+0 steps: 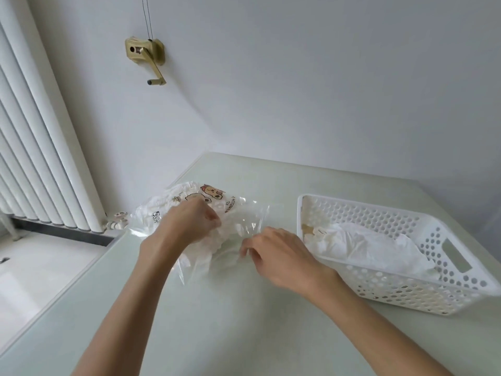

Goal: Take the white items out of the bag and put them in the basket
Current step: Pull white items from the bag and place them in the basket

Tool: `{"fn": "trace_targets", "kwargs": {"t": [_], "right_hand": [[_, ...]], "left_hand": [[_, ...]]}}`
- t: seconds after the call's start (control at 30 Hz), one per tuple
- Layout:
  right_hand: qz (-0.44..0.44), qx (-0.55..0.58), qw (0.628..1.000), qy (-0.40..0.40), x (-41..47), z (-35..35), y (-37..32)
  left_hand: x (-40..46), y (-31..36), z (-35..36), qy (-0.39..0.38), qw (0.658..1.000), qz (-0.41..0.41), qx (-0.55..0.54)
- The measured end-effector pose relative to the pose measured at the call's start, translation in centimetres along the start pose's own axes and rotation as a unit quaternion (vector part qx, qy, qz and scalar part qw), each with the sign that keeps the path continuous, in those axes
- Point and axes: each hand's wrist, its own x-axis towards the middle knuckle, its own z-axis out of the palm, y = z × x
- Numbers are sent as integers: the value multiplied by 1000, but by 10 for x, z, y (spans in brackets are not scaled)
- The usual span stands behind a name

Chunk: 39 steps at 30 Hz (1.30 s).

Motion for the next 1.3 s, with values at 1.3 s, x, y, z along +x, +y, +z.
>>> {"fn": "trace_targets", "kwargs": {"t": [1.3], "right_hand": [[185, 241, 948, 94, -10, -57, 31]], "left_hand": [[23, 10, 67, 164, 980, 57, -102]]}}
